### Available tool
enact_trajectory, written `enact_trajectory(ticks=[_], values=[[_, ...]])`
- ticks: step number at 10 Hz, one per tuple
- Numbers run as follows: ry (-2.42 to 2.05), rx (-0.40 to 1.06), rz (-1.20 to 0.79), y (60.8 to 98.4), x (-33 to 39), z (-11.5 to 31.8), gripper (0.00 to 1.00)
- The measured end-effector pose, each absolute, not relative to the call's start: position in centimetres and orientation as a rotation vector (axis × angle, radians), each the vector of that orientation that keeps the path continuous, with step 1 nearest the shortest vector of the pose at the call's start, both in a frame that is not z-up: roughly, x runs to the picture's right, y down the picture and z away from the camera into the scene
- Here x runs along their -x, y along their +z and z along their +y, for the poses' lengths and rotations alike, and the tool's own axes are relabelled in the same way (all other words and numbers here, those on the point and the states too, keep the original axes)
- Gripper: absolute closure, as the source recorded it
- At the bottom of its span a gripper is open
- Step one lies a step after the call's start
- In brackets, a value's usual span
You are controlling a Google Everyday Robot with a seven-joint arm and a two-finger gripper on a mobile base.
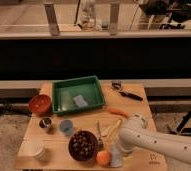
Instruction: Place towel in metal cup
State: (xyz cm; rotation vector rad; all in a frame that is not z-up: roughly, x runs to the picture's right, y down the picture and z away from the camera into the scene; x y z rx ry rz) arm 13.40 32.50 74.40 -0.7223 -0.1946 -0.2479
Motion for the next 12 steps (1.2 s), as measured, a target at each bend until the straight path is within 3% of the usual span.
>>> enact_trajectory(ticks=[5, 9, 12], values=[[-0.242, 0.735, -0.199, 75.1, -13.1, 33.2, 0.50], [-0.235, 0.742, -0.207, 75.0, -13.3, 33.6, 0.90], [-0.231, 0.736, -0.195, 74.3, -13.3, 32.8, 0.97]])
